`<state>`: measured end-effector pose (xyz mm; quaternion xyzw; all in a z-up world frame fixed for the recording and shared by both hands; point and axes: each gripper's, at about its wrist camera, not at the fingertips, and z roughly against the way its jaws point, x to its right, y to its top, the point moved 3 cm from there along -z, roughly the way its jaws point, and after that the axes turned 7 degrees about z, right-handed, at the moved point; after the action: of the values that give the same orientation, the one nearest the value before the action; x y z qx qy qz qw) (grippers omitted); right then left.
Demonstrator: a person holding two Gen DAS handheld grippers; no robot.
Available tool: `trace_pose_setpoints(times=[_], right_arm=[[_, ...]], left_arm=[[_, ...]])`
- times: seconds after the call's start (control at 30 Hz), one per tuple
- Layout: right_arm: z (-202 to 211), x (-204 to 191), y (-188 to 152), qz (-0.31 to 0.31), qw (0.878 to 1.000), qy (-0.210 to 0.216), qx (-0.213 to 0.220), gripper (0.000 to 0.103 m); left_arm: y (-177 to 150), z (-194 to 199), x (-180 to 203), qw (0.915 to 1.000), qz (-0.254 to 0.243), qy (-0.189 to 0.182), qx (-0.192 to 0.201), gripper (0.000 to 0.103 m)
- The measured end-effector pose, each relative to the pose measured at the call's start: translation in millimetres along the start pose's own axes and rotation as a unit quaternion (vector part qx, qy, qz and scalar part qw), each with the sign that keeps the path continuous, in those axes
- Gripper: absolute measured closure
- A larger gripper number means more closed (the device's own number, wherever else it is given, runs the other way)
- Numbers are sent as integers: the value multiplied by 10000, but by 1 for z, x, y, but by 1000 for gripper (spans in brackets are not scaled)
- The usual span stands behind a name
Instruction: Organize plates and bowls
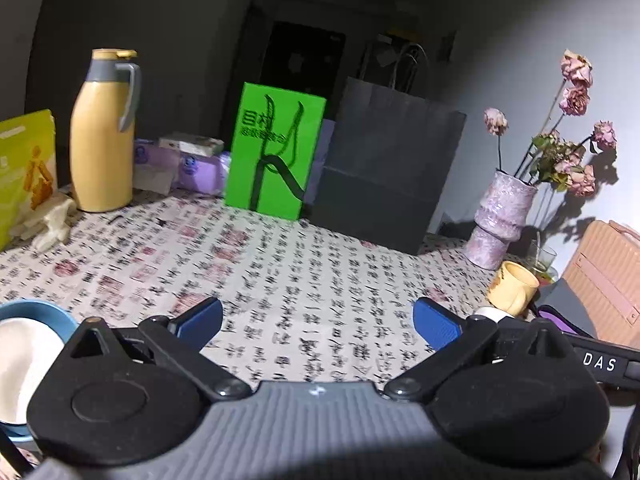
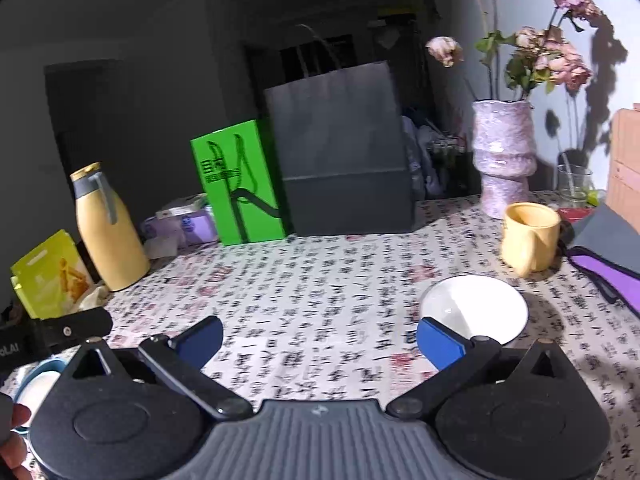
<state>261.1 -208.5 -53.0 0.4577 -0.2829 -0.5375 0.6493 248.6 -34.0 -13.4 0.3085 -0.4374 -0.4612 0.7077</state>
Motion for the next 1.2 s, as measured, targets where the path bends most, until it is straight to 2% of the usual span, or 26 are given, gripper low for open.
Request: trace_pose_setpoints(times=[0.27,0.37,0.7,1.0,1.2], right_arm=[[0,36,-3,-19,9996,-273,-107,0],[-2,48,-4,14,9990,-417,-180,0],[-14,81,-8,-11,9971,-632,-417,0],[-31,122,2,-421,9917,-1023,-655,0],[-51,151,10,-817,9868,-1196,-729,0]], left_arm=[[-13,-17,24,9997,-139,-52,-216,0],[-14,-24,34,9987,-284,-86,-424,0],[-17,-44,64,9973,-405,-104,-610,0],[-13,-68,95,9952,-564,-291,-744,0],[-6,-93,114,9931,-697,-252,-908,0]])
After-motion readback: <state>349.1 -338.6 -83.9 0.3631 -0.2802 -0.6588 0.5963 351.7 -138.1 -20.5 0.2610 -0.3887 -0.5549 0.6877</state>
